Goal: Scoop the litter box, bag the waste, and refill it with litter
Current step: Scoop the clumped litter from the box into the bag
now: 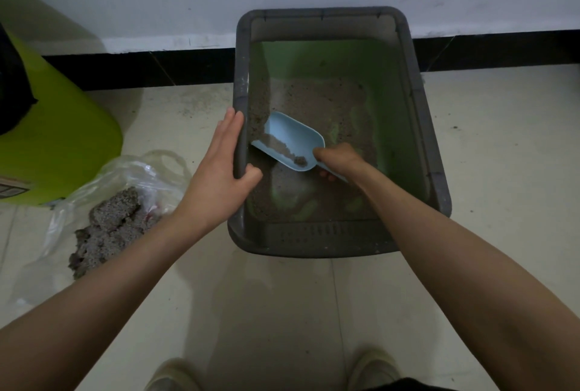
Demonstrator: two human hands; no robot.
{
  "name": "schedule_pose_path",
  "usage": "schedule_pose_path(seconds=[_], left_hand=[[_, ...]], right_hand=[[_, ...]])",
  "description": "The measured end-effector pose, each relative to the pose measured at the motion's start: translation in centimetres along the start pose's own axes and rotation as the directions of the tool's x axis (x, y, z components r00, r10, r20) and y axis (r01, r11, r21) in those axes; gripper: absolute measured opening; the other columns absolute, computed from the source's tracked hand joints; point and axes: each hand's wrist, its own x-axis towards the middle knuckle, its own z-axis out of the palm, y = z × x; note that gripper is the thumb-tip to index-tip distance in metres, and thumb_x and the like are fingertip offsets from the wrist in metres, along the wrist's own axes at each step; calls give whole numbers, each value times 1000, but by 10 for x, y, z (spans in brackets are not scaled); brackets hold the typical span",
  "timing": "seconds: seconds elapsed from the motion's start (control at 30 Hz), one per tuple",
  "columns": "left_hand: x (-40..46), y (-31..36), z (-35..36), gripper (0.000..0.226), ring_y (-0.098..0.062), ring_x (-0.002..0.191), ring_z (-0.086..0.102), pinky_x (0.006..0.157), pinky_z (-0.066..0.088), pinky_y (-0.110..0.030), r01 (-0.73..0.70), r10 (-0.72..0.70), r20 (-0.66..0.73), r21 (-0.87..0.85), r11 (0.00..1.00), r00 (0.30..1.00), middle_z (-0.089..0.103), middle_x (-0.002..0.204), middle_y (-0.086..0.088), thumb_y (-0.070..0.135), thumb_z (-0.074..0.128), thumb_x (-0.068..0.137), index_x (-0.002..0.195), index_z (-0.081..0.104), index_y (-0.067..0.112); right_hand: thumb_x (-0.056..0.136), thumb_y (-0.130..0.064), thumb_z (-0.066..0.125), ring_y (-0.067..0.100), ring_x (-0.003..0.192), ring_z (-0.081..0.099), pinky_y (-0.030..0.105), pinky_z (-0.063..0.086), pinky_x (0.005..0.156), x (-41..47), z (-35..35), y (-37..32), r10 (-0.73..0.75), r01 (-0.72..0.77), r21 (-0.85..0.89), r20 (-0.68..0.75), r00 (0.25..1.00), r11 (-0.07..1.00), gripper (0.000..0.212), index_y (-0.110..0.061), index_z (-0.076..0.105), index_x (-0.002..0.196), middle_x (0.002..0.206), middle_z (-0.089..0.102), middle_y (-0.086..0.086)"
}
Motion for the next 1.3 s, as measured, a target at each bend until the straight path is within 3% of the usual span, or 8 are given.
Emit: schedule_pose_path(seconds=[0.2, 0.43, 0.57, 0.7, 0.83, 1.0, 1.2, 1.3], left_hand=[[0, 1, 0, 76, -2, 143, 2, 116, 11, -26, 2, -2, -5, 0, 1000, 1000, 1, 157, 13, 14, 53, 88, 149, 8, 26], [0, 1, 0, 76, -3, 143, 1, 117, 11, -27, 0, 0, 2, -2, 1000, 1000, -1, 157, 13, 14, 53, 89, 149, 7, 25], [0, 1, 0, 77, -2, 143, 1, 116, 11, -26, -1, 1, 0, -6, 1000, 1000, 0, 157, 13, 13, 53, 88, 149, 7, 26], [0, 1, 1, 78, -1, 143, 1, 115, 11, -24, 1, -1, -1, -9, 1000, 1000, 0, 157, 14, 13, 53, 88, 149, 7, 26], [1, 2, 1, 78, 0, 142, 2, 114, 10, -22, 4, -4, -9, 8, 1000, 1000, 1, 156, 14, 13, 54, 87, 149, 8, 27], [1, 2, 0, 78, 1, 142, 1, 114, 11, -22, 6, -6, -1, 15, 1000, 1000, 0, 156, 17, 13, 54, 87, 149, 7, 27], [1, 2, 1, 78, 2, 142, 1, 114, 12, -24, 8, -8, -5, 3, 1000, 1000, 0, 148, 26, 13, 54, 88, 148, 7, 28], [0, 2, 2, 78, 2, 141, 2, 113, 13, -23, 17, -17, -5, 3, 1000, 1000, 1, 154, 20, 13, 54, 88, 148, 7, 28]], right_hand=[[88, -23, 51, 15, 53, 52, 24, 43, 51, 11, -2, -11, -31, 30, -21, -33, 999, 999, 32, 2, 61, 106, 61, 56, 6], [84, -35, 54, 23, 77, 57, 29, 41, 65, 27, -19, -36, -148, 109, -332, -93, 985, 937, 28, -10, 62, 95, 87, 58, 7], [86, -33, 52, 23, 79, 55, 27, 39, 59, 30, -26, -42, -196, 158, -410, -53, 979, 898, 27, -9, 62, 91, 89, 57, 8], [89, -21, 47, 14, 57, 48, 23, 35, 49, 35, -28, -36, -151, 146, -255, 0, 988, 956, 21, -7, 60, 80, 84, 57, 10], [91, -15, 44, 13, 57, 53, 20, 43, 51, 30, -19, -35, -102, 101, 17, 28, 994, 995, 35, 5, 55, 118, 82, 60, 13], [91, -15, 44, 13, 53, 51, 21, 42, 49, 30, -16, -40, -77, 77, 37, 3, 997, 996, 39, 6, 53, 123, 86, 59, 14], [89, -14, 45, 15, 56, 51, 24, 42, 52, 35, -18, -28, -51, 61, 200, -58, 997, 978, 37, 6, 56, 117, 70, 56, 7], [89, -17, 46, 16, 60, 54, 26, 46, 58, 37, -22, -22, -43, 57, 160, -89, 995, 985, 32, 1, 58, 112, 74, 57, 7]])
